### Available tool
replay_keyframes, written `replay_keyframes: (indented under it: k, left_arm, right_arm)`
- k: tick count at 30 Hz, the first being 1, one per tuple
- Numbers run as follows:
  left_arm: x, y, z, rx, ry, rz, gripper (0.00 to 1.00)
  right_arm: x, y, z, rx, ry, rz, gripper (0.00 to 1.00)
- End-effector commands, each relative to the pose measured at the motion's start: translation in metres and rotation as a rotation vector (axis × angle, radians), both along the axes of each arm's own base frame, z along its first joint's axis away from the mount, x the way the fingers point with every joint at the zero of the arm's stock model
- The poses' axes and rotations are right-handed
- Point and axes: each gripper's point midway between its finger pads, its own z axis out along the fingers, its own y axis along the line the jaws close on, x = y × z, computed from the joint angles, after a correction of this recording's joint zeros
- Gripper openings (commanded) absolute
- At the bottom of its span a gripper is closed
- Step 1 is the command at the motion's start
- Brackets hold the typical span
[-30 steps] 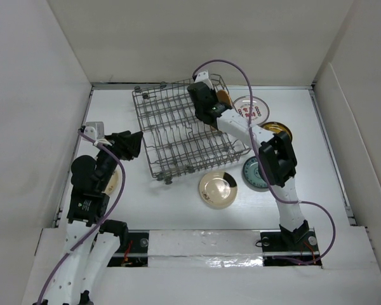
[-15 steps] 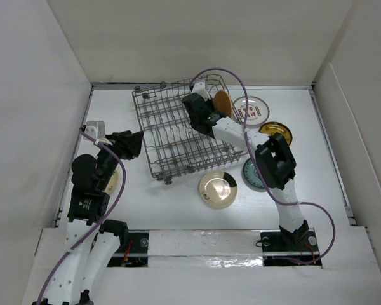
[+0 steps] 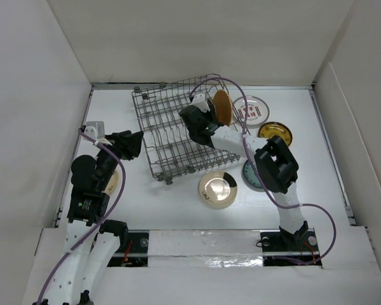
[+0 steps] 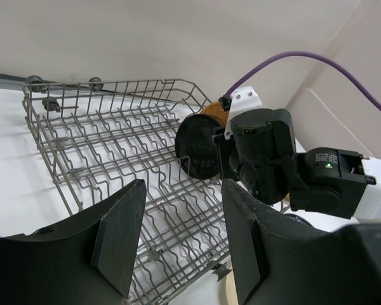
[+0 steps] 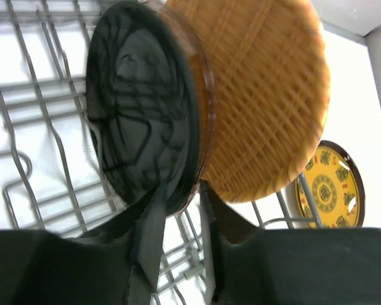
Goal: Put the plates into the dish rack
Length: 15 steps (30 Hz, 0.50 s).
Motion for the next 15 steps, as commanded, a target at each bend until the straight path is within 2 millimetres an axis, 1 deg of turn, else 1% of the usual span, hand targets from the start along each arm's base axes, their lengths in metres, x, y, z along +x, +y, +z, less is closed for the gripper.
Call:
replay_keyframes:
  k: [1,2,4,6,7,8,9,10,11,13,14,15]
  left_arm:
    - [-0.001,-0.002,0.016,-0.012,-0.059,-0.016,0.48]
    - [-0.002,-0.002,0.018,-0.013,-0.063,-0.015,0.48]
    - [0.0,-0.001,0.017,-0.012,-0.061,-0.008,0.48]
    - [0.001,-0.001,0.016,-0.009,-0.052,-0.007,0.48]
    - [0.001,-0.001,0.014,-0.008,-0.049,-0.01,0.48]
    - [0.0,-0.002,0.017,-0.009,-0.057,-0.014,0.48]
    - [-0.002,-0.001,0.018,-0.009,-0.065,-0.011,0.48]
    - [-0.001,0.0,0.019,-0.009,-0.068,-0.003,0.48]
    - [-0.001,0.001,0.018,-0.008,-0.064,0.004,0.48]
    - [0.0,0.003,0.018,-0.006,-0.06,0.015,0.48]
    - [0.0,0.003,0.017,-0.004,-0.059,0.014,0.48]
    - [-0.002,0.003,0.02,-0.005,-0.07,0.013,0.48]
  right_arm:
    - [-0.002,0.007,0.044,0.145,-0.106,0.002,0.35]
    - [-0.002,0.006,0.045,0.148,-0.108,0.003,0.35]
    - [-0.005,0.004,0.054,0.164,-0.121,0.002,0.36]
    - [-0.006,0.006,0.062,0.191,-0.128,0.022,0.41]
    - [-0.008,0.006,0.074,0.207,-0.144,0.032,0.42]
    - [-0.009,0.005,0.08,0.215,-0.155,0.034,0.42]
    - [-0.013,0.008,0.086,0.22,-0.162,0.047,0.46]
    - [-0.019,0.009,0.099,0.242,-0.186,0.062,0.51]
    - [-0.021,0.01,0.105,0.259,-0.194,0.077,0.54]
    - [-0.024,0.019,0.115,0.311,-0.191,0.138,0.57]
    - [-0.032,0.031,0.124,0.334,-0.194,0.185,0.57]
    - [-0.036,0.041,0.128,0.353,-0.191,0.231,0.57]
